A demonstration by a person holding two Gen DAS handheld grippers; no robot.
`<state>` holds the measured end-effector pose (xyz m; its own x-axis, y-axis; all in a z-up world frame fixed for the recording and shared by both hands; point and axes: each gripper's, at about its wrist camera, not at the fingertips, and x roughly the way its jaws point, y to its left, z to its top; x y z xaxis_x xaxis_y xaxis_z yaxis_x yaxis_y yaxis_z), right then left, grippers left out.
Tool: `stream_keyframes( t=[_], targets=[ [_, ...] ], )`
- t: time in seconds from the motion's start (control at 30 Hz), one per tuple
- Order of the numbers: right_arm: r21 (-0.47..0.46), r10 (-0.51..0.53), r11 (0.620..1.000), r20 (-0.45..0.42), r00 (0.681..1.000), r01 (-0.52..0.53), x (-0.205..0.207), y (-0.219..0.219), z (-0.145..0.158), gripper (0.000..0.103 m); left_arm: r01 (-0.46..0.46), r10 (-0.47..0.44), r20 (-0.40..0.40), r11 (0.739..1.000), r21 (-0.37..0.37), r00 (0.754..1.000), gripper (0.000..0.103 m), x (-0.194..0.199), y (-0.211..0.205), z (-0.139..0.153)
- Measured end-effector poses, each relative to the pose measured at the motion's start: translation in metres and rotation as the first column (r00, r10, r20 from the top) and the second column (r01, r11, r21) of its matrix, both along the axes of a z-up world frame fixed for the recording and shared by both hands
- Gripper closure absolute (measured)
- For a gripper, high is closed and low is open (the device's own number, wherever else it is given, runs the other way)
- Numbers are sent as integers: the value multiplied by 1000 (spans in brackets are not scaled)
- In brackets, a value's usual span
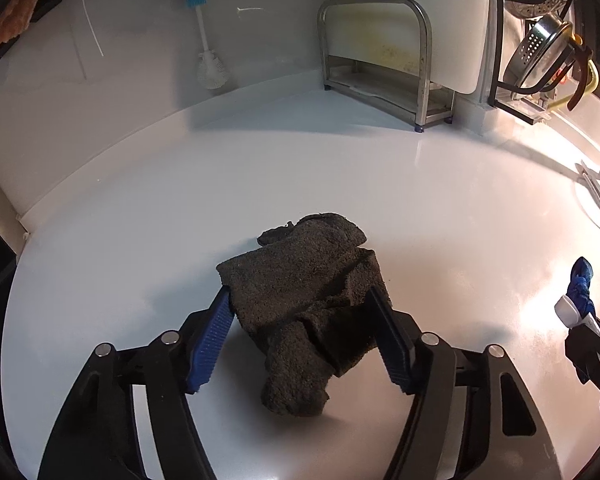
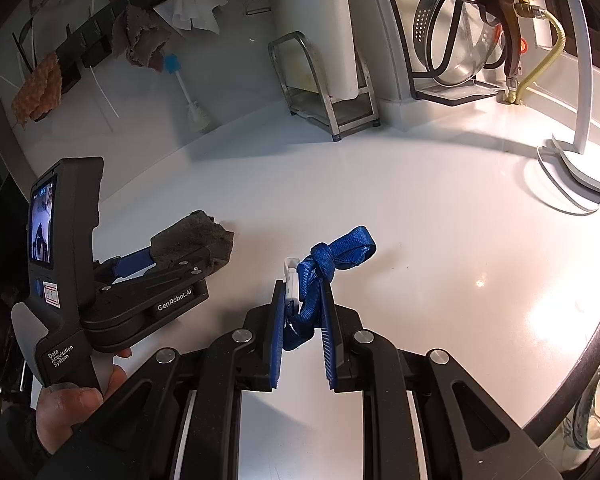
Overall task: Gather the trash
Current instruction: 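Grasp the gray cloth with left tool while right tool holds blue item, then carry gray cloth with left tool while right tool carries blue item over basket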
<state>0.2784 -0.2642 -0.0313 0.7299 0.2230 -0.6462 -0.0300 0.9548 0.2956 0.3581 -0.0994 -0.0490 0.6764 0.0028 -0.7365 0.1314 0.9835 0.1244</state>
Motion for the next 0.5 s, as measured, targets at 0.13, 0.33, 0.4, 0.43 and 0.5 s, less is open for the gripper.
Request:
stream_keyframes(
  t=[0.13,0.33,0.4,0.43,0.5],
  targets=[
    [-2,1,1000,-1,1000,-1,0,0,-1,87,18,-18,3,1000,-1,1000,57,-1,-2,0],
    [-4,-4,1000,-6,1000,4,0,-1,-4,87,39,-39,43,999,-4,998,72,-9,-2,5],
    [-8,-7,1000,-6,1000,7,0,0,-4,87,43,-42,62,999,-15,997,81,-13,0,8],
    [-10,-8,1000,-5,1000,8,-1,0,-5,87,43,-42,66,999,-13,997,91,-15,1,8],
    [-14,-10,1000,-4,1000,10,-3,2,-5,87,51,-49,59,998,-38,997,91,-18,5,9]
  ],
)
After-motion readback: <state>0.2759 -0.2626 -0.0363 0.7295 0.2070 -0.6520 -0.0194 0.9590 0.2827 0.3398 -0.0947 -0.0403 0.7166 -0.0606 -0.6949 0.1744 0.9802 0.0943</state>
